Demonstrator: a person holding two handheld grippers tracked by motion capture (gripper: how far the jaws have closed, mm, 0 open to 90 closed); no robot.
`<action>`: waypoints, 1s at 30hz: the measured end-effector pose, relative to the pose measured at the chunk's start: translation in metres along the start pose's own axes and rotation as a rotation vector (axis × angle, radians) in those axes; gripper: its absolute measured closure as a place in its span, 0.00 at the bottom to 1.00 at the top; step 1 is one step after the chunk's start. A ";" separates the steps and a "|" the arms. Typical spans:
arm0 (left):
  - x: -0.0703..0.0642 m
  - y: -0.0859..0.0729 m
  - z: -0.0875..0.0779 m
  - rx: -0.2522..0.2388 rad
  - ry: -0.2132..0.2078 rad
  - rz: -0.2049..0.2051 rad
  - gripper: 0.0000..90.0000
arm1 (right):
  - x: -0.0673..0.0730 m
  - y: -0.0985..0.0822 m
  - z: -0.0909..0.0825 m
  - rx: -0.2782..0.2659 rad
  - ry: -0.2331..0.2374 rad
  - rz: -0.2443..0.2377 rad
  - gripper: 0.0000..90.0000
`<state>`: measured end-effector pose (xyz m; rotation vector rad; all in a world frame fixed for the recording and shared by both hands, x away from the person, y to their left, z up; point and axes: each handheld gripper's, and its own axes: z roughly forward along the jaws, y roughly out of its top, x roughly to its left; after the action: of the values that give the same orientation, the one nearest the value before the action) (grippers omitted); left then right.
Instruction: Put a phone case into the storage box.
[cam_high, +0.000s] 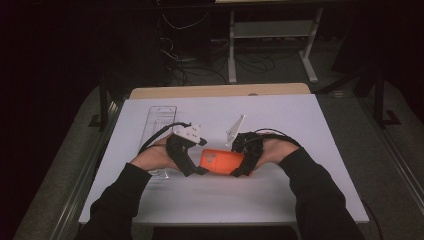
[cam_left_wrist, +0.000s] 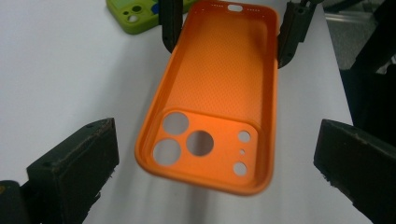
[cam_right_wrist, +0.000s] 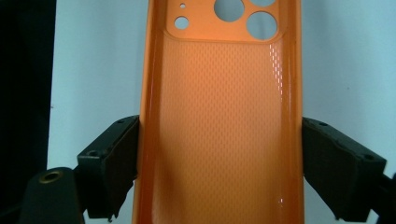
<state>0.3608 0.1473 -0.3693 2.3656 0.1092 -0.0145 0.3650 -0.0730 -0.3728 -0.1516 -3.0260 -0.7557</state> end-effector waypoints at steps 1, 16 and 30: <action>-0.002 0.001 0.005 0.020 -0.010 0.022 0.00 | 0.003 0.001 0.001 0.003 0.000 -0.012 0.17; -0.014 0.004 0.024 0.094 -0.043 0.063 0.00 | 0.016 0.007 0.001 -0.001 0.017 -0.060 0.17; -0.015 0.002 0.032 0.122 -0.060 0.060 0.06 | 0.017 0.006 -0.002 -0.010 0.007 -0.067 0.17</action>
<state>0.3462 0.1222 -0.3901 2.4867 0.0086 -0.0653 0.3482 -0.0672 -0.3670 -0.0473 -3.0348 -0.7749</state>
